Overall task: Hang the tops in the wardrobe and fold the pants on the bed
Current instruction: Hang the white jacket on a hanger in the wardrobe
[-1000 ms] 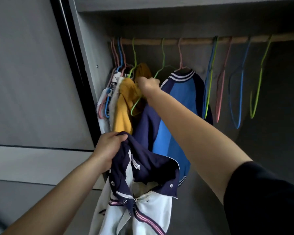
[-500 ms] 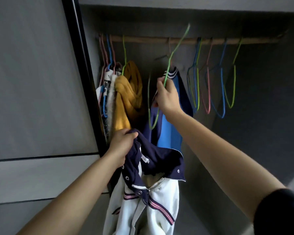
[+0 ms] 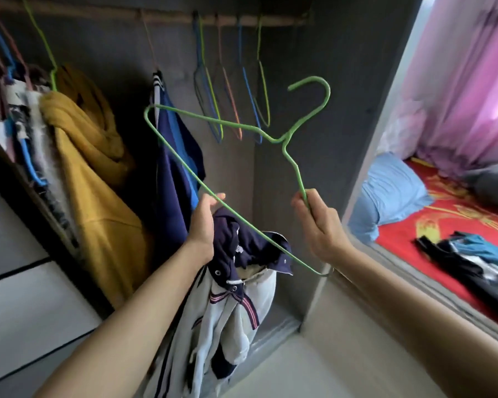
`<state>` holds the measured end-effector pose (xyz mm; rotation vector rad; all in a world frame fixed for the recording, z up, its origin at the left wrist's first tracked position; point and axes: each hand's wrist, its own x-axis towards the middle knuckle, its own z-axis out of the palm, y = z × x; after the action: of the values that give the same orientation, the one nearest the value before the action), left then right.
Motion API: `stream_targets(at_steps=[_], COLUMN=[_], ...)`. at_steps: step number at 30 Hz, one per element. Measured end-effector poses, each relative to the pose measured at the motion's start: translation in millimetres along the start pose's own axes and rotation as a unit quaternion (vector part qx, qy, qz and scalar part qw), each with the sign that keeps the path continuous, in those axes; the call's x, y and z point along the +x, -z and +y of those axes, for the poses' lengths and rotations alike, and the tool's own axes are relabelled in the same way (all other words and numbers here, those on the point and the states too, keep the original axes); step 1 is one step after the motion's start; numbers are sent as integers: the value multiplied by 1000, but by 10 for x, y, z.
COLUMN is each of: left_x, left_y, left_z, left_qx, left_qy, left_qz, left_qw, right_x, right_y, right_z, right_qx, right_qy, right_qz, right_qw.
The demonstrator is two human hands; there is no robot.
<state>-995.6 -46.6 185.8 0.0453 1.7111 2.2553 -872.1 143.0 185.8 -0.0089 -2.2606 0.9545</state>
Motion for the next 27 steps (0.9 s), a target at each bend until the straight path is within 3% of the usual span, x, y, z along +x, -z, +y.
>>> stream_targets(at_steps=[2, 5, 8, 11, 13, 15, 19, 22, 25, 27], left_x=[-25, -88, -201, -340, -428, -509, -501, -437, -435, -414], left_y=[-193, -521, -881, -1227, -1451, -1642, -1843, -1953, -2083, -2162], left_z=[-58, -141, -264, -355, -437, -541, -707, -889, -1066, -1138], left_qx=[-26, 109, 231, 265, 296, 319, 362, 460, 462, 483], left_qy=[-21, -116, -166, -161, -161, -147, -34, -55, -84, -115], left_qz=[-10, 16, -18, -77, -115, -142, -203, -125, -45, -36], left_qw=[999, 987, 959, 948, 935, 925, 909, 877, 882, 867], right_x=[-188, -400, -438, -429, -459, -525, -644, -727, -835, -893], right_y=[343, 782, 1146, 1528, 1781, 1999, 2421, 2776, 3055, 3148], right_z=[176, 405, 437, 487, 606, 766, 1108, 1215, 1254, 1262], right_qx=[-60, -109, 68, 304, 379, 354, 260, 197, 111, 66], right_qy=[-13, -76, -204, -285, -291, -284, -288, -300, -331, -356], right_qz=[-10, -22, -28, 7, 26, 18, -8, -96, -213, -253], right_qw=[998, 991, 976, 909, 878, 891, 922, 929, 912, 897])
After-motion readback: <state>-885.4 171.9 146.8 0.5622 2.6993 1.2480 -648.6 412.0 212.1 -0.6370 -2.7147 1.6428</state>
